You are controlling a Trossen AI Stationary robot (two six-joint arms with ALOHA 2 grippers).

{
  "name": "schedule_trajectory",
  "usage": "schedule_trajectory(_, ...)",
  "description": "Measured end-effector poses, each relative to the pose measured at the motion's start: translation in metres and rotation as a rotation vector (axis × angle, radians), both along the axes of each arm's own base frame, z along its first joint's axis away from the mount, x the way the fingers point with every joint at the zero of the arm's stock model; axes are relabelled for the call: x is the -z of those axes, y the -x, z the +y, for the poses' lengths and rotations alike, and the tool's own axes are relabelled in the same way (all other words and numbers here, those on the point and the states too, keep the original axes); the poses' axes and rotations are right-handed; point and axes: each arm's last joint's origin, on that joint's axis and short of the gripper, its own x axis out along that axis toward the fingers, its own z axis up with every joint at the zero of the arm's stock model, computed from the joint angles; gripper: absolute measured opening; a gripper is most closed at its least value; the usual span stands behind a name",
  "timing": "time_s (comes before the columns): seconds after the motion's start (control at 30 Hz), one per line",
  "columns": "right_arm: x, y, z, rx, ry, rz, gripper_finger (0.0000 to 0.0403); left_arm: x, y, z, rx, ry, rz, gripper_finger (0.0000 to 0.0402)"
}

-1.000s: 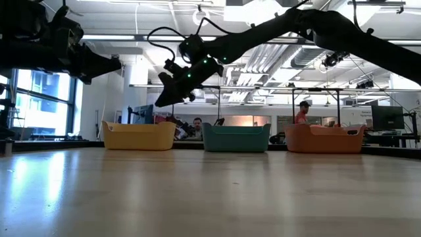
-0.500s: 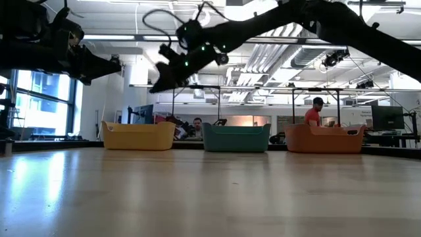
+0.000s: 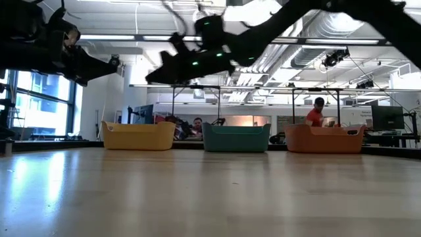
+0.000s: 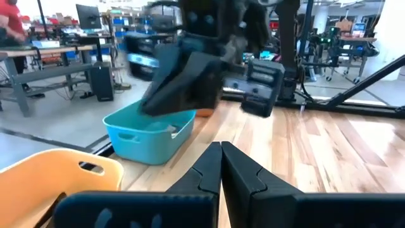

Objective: Sort silverware by color (type)
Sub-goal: Return to Home Position

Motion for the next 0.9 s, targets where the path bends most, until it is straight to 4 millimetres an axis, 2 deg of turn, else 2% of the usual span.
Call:
schedule_trajectory(0.17, 0.004, 0.063, 0.018, 0.042, -0.005, -0.015, 0.0, -0.004, 0.002, -0.001, -0.001, -0.023, -0.04, 0.0)
schedule_trajectory(0.5, 0.034, 0.21, 0.06, 0.063, -0.037, -0.066, 0.0, -0.004, 0.003, -0.002, 0.0, -0.016, -0.053, 0.0)
schedule_trajectory(0.63, 0.041, 0.264, 0.073, 0.151, -0.017, -0.096, 0.0, -0.005, 0.003, -0.002, 0.0, -0.006, -0.056, 0.0)
schedule_trajectory(0.77, 0.044, 0.306, 0.084, 0.205, -0.013, -0.167, 0.0, -0.005, 0.003, -0.002, 0.0, -0.003, -0.058, 0.0)
schedule_trajectory(0.9, 0.053, 0.337, 0.091, 0.259, -0.005, -0.21, 0.0, -0.005, 0.003, -0.002, 0.0, -0.005, -0.062, 0.0)
